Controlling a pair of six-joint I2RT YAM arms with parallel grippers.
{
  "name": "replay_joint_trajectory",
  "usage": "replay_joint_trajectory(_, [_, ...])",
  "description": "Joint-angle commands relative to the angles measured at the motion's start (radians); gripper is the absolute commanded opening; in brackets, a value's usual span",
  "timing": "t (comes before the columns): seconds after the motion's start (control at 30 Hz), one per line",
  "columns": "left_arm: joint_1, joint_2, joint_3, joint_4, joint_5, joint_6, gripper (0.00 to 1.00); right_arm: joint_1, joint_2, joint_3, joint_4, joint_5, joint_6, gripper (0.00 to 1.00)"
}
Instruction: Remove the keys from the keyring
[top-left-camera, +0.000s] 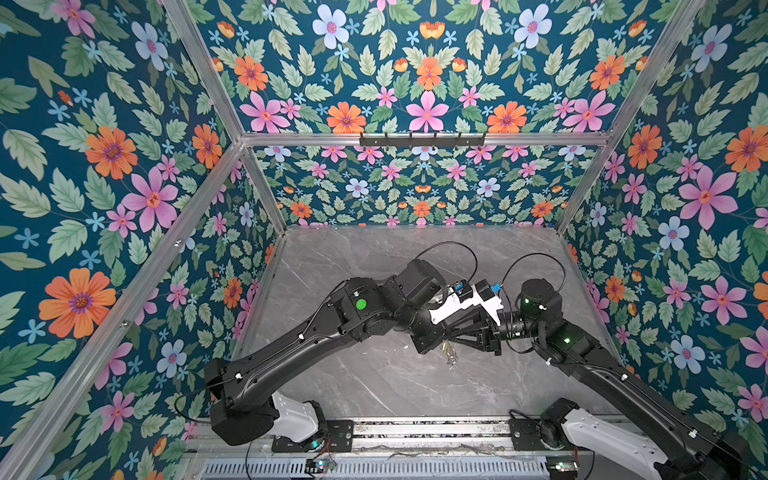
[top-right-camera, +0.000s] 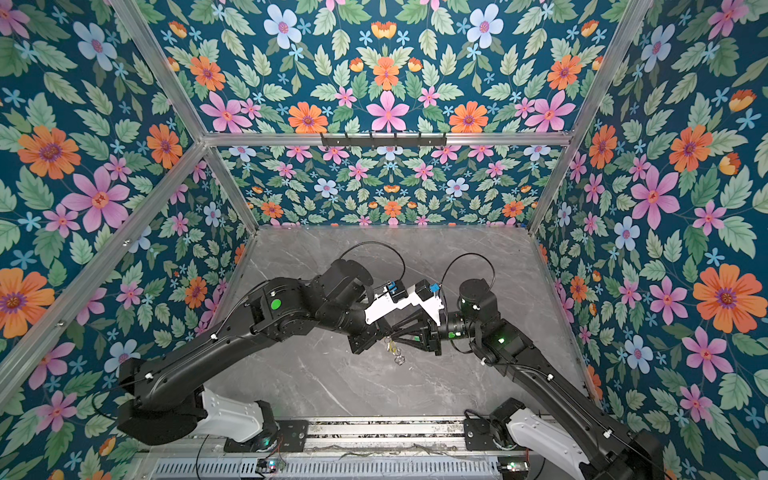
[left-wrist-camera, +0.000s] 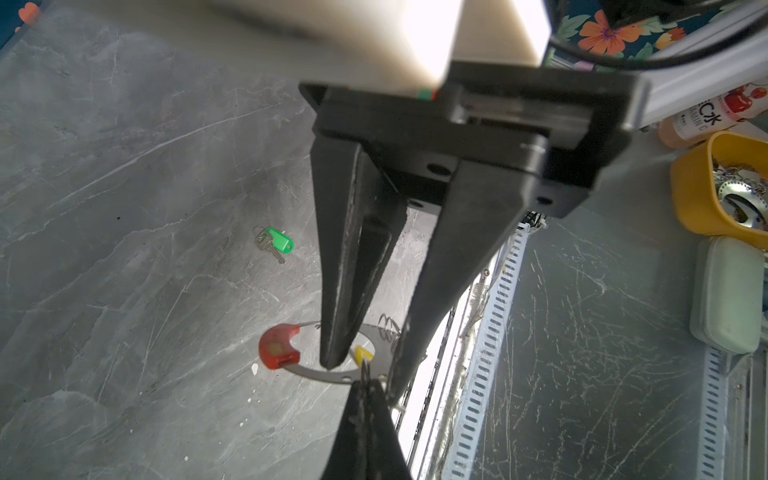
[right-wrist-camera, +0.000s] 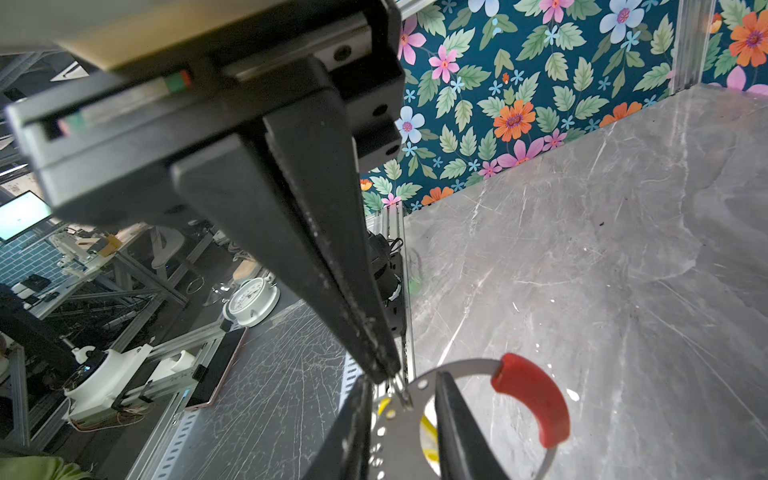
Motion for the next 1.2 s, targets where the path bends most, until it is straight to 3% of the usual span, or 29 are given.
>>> replay_joint_trajectory(0.0, [-0.003, 0.005, 0.010, -0.016, -0.004, 0.004, 0.00, 0.000, -0.001, -0.001, 0.034, -0.022, 0.001, 0.24])
replay_joint_trajectory(0.33, [-0.004, 0.016, 0.031, -0.008, -0.011, -0.003, 0.00, 0.000, 0.003, -0.007, 0.071, -0.044, 0.021, 0.01])
replay_joint_trajectory(0.53, [-0.004, 0.009, 0.034, 0.041, -0.035, -0.037, 0.00, 0.003, -0.001, -0.021, 0.137, -0.041, 0.060, 0.00])
replay_joint_trajectory(0.6, [-0.006, -0.003, 0.031, 0.083, -0.094, -0.074, 0.00, 0.003, -0.008, -0.036, 0.188, -0.021, 0.092, 0.00])
replay_joint_trajectory(0.67, [-0.005, -0.039, 0.003, 0.151, -0.135, -0.102, 0.09, 0.003, -0.016, -0.055, 0.254, 0.001, 0.127, 0.00])
replay_joint_trajectory(0.73, [-0.004, -0.107, -0.074, 0.278, -0.176, -0.137, 0.18, 0.004, -0.027, -0.073, 0.317, 0.041, 0.163, 0.00])
replay_joint_trajectory(0.83, [-0.003, -0.238, -0.248, 0.492, -0.207, -0.176, 0.23, 0.006, -0.050, -0.095, 0.382, 0.103, 0.190, 0.00])
replay_joint_trajectory(0.93, [-0.002, -0.365, -0.447, 0.717, -0.193, -0.216, 0.26, 0.008, -0.074, -0.113, 0.417, 0.165, 0.202, 0.00])
replay_joint_trajectory(1.07, [-0.002, -0.472, -0.623, 0.920, -0.168, -0.268, 0.26, 0.008, -0.089, -0.116, 0.428, 0.199, 0.212, 0.00])
replay_joint_trajectory(1.17, [-0.001, -0.548, -0.747, 1.053, -0.165, -0.294, 0.32, 0.008, -0.113, -0.130, 0.460, 0.222, 0.226, 0.00])
